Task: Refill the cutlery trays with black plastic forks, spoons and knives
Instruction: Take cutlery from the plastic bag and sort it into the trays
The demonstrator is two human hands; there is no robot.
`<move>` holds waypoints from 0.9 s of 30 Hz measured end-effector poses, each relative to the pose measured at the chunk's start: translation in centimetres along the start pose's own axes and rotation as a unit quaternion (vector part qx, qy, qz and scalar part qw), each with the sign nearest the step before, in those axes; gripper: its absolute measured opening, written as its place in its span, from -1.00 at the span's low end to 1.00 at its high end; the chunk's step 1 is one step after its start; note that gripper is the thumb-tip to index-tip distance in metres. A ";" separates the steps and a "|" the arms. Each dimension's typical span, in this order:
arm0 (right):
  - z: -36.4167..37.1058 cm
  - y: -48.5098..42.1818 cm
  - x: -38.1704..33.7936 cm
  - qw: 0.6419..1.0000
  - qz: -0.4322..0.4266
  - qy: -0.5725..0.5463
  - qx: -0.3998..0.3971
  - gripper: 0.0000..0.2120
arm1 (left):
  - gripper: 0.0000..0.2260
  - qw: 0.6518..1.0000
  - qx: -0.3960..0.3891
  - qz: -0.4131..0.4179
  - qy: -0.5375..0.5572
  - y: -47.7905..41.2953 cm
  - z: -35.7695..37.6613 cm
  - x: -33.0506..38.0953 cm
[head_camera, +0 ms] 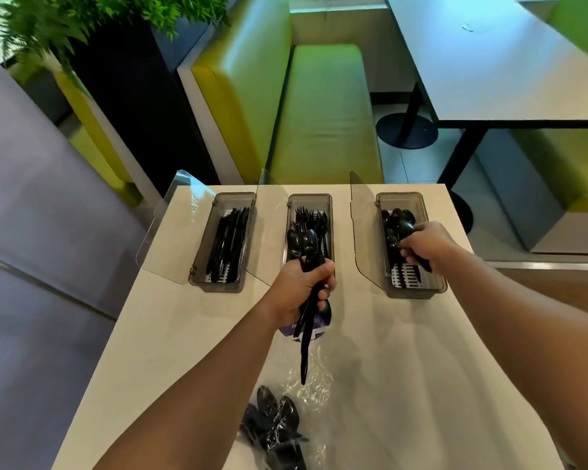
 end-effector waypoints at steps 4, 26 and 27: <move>0.2 1.1 -0.6 0.997 -0.055 0.030 0.034 -0.55 | -0.88 0.999 0.030 -0.005 0.018 -0.2 -0.3 0.0; 16.4 17.8 -5.4 0.925 -0.208 0.152 -0.281 -0.68 | -0.82 0.948 0.252 0.073 0.178 2.7 -6.7 3.7; 17.0 18.4 -5.1 0.924 -0.209 0.157 -0.280 -0.68 | -0.83 0.943 0.267 0.079 0.183 2.9 -7.2 3.8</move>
Point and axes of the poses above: each hand's wrist, its own y-axis away from the middle knuckle, its own z-axis out of the palm, x = y × z, the point moved 9 cm from there along -y, towards the middle knuckle, and after that the axes turned 7 degrees about z, right-handed, at the moved point
